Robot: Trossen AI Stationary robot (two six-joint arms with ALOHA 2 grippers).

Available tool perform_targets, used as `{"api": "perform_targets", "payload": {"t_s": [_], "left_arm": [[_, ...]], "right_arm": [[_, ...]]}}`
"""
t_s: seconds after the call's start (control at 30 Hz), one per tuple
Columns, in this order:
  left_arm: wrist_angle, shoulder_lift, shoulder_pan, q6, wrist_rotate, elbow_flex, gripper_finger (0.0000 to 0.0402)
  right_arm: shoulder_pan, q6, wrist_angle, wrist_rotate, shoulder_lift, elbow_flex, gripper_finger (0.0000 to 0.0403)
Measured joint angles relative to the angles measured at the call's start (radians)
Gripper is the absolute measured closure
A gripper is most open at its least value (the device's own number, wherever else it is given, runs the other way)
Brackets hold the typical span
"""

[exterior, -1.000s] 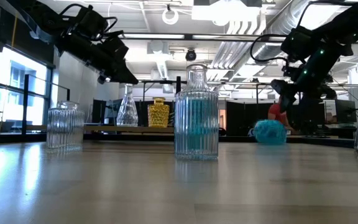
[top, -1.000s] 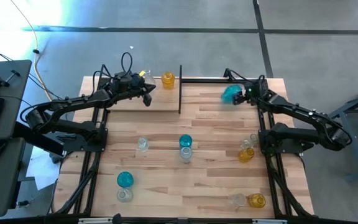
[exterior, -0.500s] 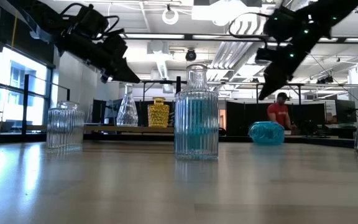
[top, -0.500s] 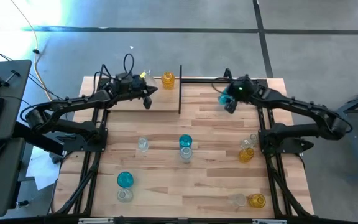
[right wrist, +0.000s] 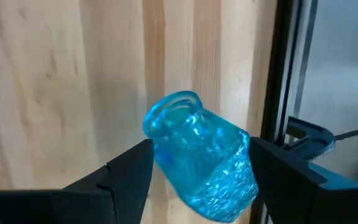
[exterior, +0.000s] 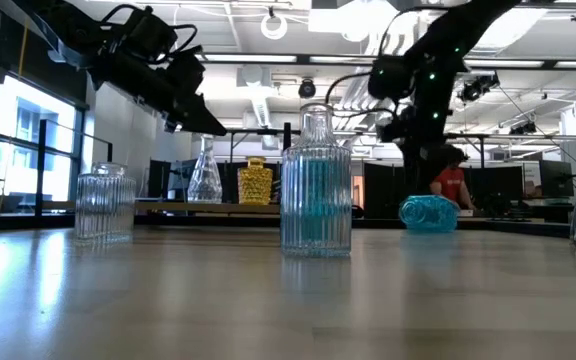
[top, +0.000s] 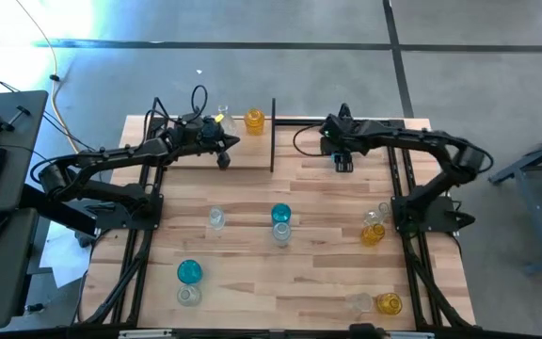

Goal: Sort vases onto shelf
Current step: Put the blue vase on the shelf

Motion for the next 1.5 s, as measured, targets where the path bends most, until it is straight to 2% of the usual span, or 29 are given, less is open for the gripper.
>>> {"api": "perform_targets", "payload": {"t_s": [0.33, 0.67, 0.83, 1.23, 1.37, 1.5], "left_arm": [[0.012, 0.0, 0.0, 0.013, 0.001, -0.034, 0.0402], [0.034, 0.0, 0.0, 0.013, 0.003, -0.034, 0.0401], [0.034, 0.0, 0.0, 0.011, 0.005, -0.033, 0.0402], [0.034, 0.0, 0.0, 0.01, 0.005, -0.033, 0.0402], [0.034, 0.0, 0.0, 0.01, 0.005, -0.033, 0.0401], [0.034, 0.0, 0.0, 0.01, 0.005, -0.033, 0.0401]], "right_arm": [[-0.001, -0.139, -0.02, 0.021, 0.141, 0.035, 0.0155], [-0.004, -0.139, -0.015, 0.044, 0.247, 0.036, 0.0159], [-0.004, -0.095, -0.02, 0.053, 0.268, 0.035, 0.0203], [-0.002, -0.044, -0.043, 0.036, 0.268, 0.035, 0.0387], [0.016, -0.038, -0.06, 0.05, 0.268, 0.041, 0.0395], [0.049, 0.028, -0.166, 0.062, 0.267, 0.102, 0.0352]]}}
